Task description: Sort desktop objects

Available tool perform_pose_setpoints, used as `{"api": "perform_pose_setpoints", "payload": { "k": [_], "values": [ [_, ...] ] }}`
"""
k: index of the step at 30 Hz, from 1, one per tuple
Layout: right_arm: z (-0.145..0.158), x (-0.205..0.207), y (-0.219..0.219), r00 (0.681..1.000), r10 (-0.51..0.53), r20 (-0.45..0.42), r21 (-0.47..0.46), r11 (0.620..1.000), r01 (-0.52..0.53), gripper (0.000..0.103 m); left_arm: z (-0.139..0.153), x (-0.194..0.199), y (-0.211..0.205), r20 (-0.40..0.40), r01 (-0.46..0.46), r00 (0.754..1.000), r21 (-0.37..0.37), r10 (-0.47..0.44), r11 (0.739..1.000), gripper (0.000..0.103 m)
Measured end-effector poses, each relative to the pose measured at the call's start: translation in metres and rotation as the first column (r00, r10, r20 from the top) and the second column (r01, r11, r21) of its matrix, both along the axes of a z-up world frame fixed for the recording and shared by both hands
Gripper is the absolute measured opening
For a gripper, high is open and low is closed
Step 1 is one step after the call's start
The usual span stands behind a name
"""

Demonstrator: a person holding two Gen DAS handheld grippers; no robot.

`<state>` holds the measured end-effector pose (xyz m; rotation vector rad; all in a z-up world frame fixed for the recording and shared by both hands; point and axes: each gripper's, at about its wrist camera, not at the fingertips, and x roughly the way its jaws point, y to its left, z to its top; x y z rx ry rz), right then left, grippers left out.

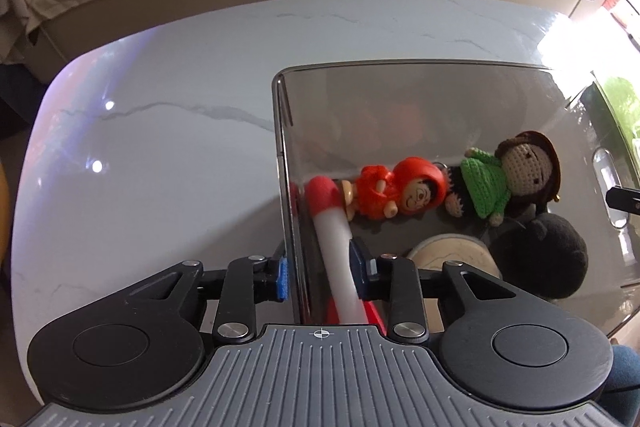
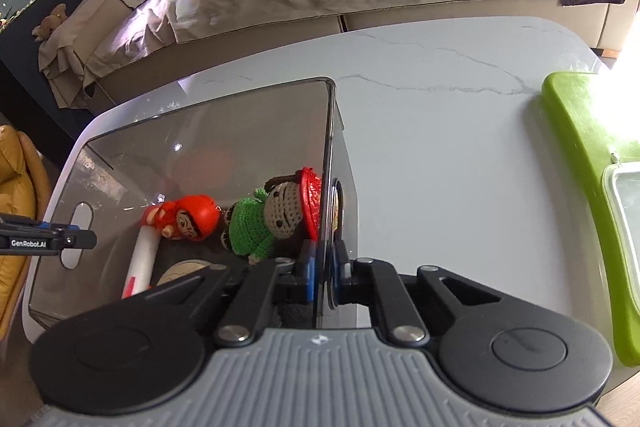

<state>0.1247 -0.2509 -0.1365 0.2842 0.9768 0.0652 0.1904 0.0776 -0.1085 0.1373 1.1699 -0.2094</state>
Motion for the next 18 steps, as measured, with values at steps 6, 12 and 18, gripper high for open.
{"api": "perform_pose_setpoints", "payload": {
  "k": [6, 12, 18],
  "values": [
    [-0.003, 0.016, 0.002, 0.999, -0.035, 0.013, -0.01, 0.999, 0.035, 0.009, 0.0, 0.014, 0.0, 0.004, -0.03, 1.0, -0.013, 0.03, 0.999, 0.027],
    [-0.006, 0.026, 0.006, 0.999, -0.037, 0.021, -0.037, 0.999, 0.038, 0.009, 0.0, 0.024, -0.001, 0.011, -0.052, 0.999, -0.023, 0.052, 0.998, 0.027],
    [-0.006, 0.023, 0.003, 0.999, -0.026, 0.026, -0.032, 0.999, 0.027, 0.009, 0.0, 0.018, -0.001, 0.011, -0.043, 0.999, -0.011, 0.043, 0.999, 0.027]
  ]
}}
